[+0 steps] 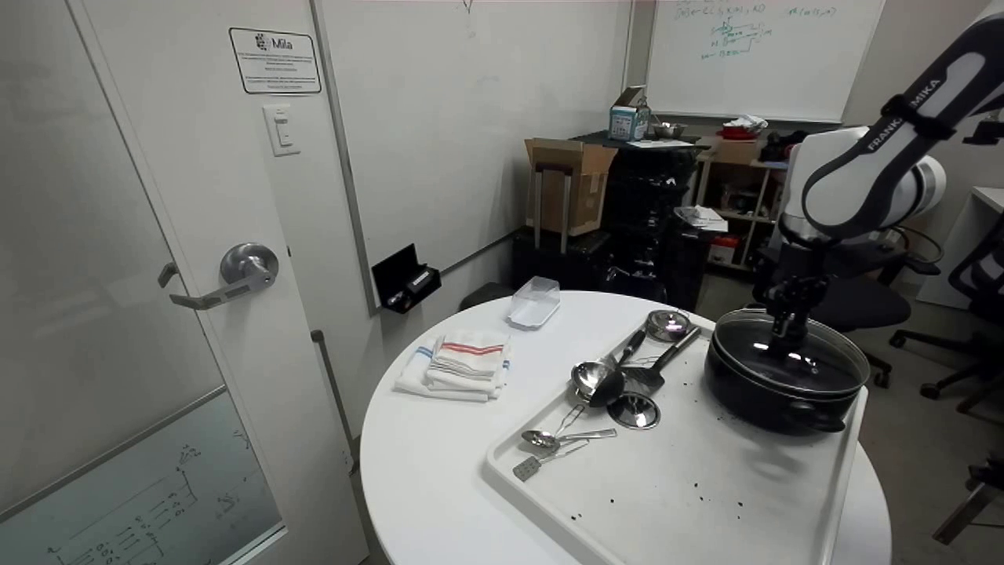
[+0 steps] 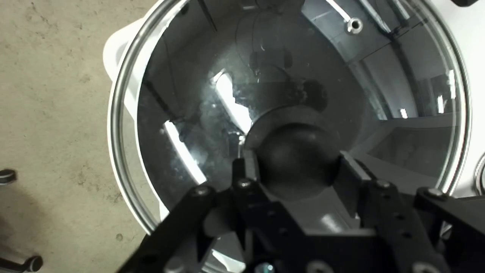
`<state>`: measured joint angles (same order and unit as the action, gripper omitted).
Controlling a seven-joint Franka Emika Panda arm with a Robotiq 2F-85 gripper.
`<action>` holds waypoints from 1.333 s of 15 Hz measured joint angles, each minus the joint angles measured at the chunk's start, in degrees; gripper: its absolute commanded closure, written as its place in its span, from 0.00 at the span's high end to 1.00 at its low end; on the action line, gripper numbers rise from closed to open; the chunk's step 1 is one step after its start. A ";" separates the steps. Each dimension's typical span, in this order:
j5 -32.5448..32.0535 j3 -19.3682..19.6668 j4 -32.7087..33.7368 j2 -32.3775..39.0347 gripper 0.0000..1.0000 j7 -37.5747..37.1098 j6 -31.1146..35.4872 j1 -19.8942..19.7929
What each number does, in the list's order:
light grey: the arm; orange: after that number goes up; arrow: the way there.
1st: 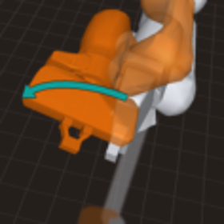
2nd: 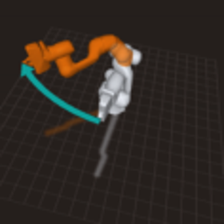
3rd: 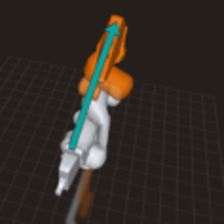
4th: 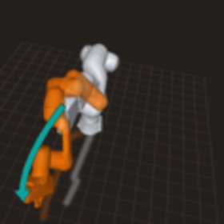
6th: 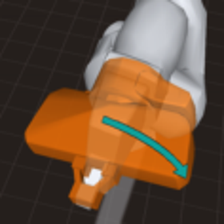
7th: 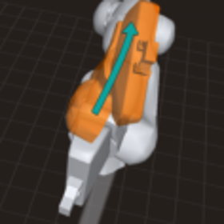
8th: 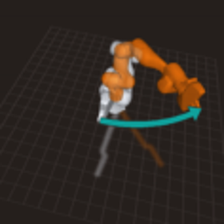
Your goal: Put the lid on the pot
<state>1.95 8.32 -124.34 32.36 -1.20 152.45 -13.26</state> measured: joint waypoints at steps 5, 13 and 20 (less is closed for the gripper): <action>0.20 -0.36 0.39 0.77 0.26 0.00 0.00 0.01; 0.22 -1.08 0.62 1.02 0.26 0.00 0.05 0.06; 0.31 -1.33 0.66 1.04 0.90 0.00 0.05 0.06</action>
<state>2.26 7.00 -123.68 33.40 -1.20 152.50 -13.20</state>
